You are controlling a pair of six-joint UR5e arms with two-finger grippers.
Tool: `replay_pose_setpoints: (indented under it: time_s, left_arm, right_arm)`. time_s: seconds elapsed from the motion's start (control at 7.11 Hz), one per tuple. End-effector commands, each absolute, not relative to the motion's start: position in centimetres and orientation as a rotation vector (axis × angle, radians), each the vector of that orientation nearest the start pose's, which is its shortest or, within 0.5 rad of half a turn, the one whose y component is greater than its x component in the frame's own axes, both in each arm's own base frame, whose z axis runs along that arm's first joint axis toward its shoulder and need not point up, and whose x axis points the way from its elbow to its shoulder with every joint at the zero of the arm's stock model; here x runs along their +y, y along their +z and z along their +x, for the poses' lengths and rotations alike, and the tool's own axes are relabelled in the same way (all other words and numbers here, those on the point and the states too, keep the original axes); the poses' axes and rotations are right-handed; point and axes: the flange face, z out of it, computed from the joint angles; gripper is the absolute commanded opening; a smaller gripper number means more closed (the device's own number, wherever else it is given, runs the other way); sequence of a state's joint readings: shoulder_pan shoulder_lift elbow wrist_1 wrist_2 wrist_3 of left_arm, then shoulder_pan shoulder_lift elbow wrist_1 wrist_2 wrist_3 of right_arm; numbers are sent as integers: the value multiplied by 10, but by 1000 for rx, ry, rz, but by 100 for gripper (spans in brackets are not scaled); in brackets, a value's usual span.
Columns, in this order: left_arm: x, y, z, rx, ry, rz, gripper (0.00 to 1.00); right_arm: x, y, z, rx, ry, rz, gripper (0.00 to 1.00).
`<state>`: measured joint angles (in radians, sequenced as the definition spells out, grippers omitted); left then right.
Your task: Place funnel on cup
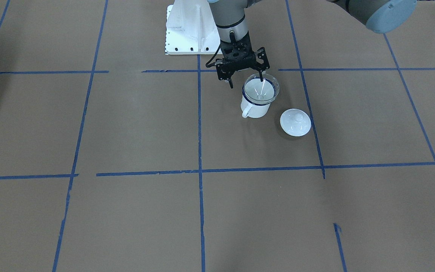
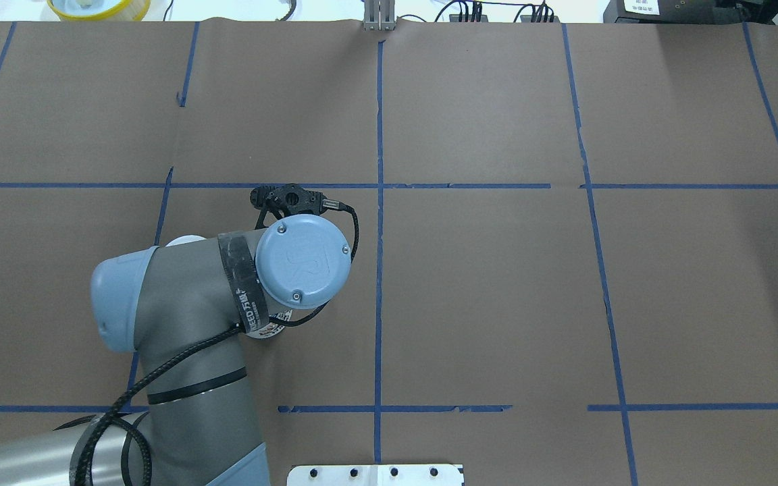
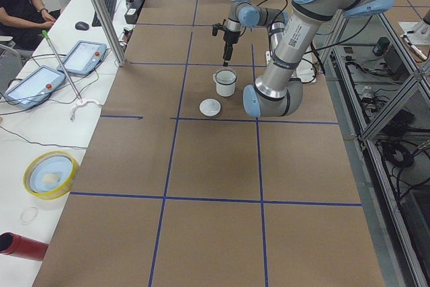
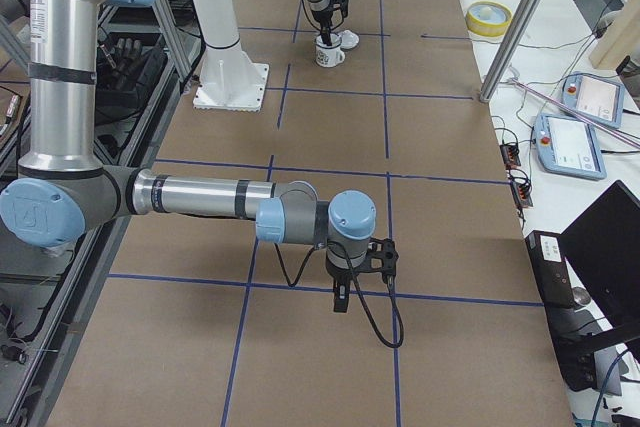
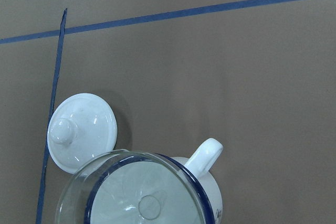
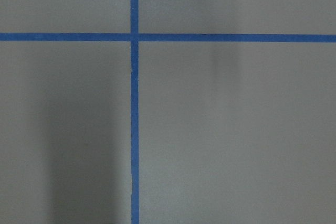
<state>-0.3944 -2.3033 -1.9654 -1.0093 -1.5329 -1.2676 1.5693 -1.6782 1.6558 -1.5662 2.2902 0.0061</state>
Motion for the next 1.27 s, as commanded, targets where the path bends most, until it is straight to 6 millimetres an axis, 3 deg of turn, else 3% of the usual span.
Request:
replay_pose_setpoints:
  time_s: [0.0,0.14,0.28,0.42,0.7,0.84,1.13]
  left_arm:
    - [-395,124,413,602,-190,304,100]
    - [-419,117,371,621,-110,328,100]
    - [-458,115,318,667,-98,338,100]
    - [-488,146,281,676,-46,365,100]
    - [-530,196,241,666,43,432,100]
    - [-563,237,194,682,124,413,100]
    - [-596,345,96,714,200,329,100]
  right_arm:
    - [-445,671,67,-719,11,-20,100]
    - [-445,670,67,-719,10,-19,100]
    - [-445,670,67,-719,10,-19,100]
    - [-446,669,67,-719,10,-17,100]
    - [-445,671,67,-719,11,-20,100]
    - [-445,671,67,-719,11,-20,100]
    - [-445,671,67,-719,11,-20,100]
